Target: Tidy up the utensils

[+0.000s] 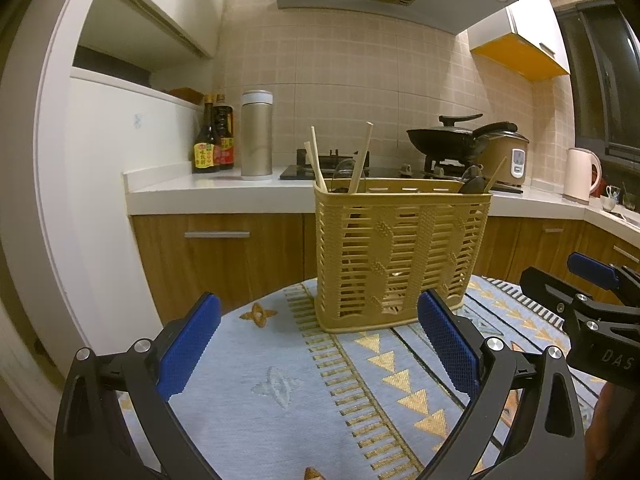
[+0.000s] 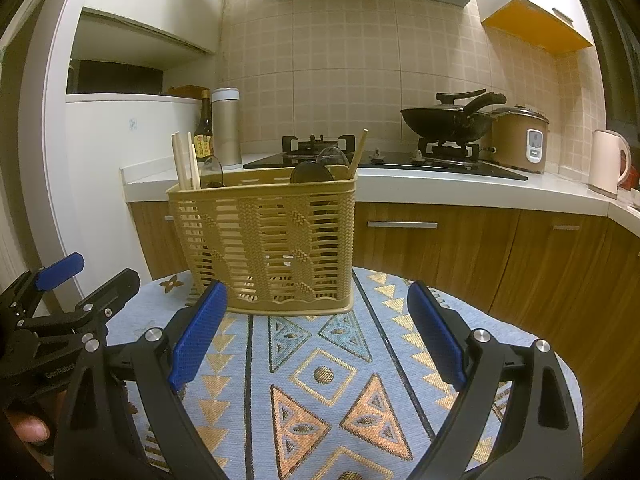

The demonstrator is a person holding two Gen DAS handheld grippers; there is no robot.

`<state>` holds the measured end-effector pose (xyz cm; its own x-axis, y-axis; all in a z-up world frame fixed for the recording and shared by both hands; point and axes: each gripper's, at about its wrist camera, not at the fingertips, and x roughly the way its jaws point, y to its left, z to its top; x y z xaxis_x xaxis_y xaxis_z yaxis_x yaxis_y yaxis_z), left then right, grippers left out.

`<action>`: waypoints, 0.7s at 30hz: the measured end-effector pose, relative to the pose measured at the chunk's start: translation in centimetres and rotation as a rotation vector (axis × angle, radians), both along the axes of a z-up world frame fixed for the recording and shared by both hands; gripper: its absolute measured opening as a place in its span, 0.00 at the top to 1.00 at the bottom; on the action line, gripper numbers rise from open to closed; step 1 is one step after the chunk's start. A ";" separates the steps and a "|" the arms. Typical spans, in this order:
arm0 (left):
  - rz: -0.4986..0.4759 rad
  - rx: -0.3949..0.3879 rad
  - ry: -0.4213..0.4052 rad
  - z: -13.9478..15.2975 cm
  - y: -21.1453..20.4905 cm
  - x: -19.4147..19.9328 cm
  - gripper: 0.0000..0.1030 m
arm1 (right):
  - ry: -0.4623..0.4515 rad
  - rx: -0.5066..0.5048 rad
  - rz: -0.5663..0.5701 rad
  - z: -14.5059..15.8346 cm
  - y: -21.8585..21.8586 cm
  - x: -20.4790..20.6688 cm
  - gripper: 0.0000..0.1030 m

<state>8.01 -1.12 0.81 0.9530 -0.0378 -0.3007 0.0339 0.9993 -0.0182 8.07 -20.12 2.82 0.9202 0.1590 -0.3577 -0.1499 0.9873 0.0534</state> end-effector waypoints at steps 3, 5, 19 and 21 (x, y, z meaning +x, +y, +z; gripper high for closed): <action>-0.003 0.004 0.008 0.0 -0.1 0.0 0.07 | 0.002 0.004 0.001 0.1 0.0 0.1 0.15; -0.002 0.006 0.009 0.0 -0.1 0.0 0.07 | 0.010 0.010 0.007 0.0 0.0 0.2 0.15; -0.003 0.005 0.010 0.1 -0.1 -0.1 0.07 | 0.014 0.013 0.006 -0.1 -0.1 0.3 0.11; -0.001 0.004 0.010 0.0 -0.1 -0.1 0.07 | 0.015 0.014 0.005 -0.2 -0.1 0.3 0.11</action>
<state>7.91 -1.26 0.85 0.9497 -0.0376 -0.3108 0.0348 0.9993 -0.0144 8.35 -20.18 2.66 0.9140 0.1688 -0.3690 -0.1542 0.9856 0.0690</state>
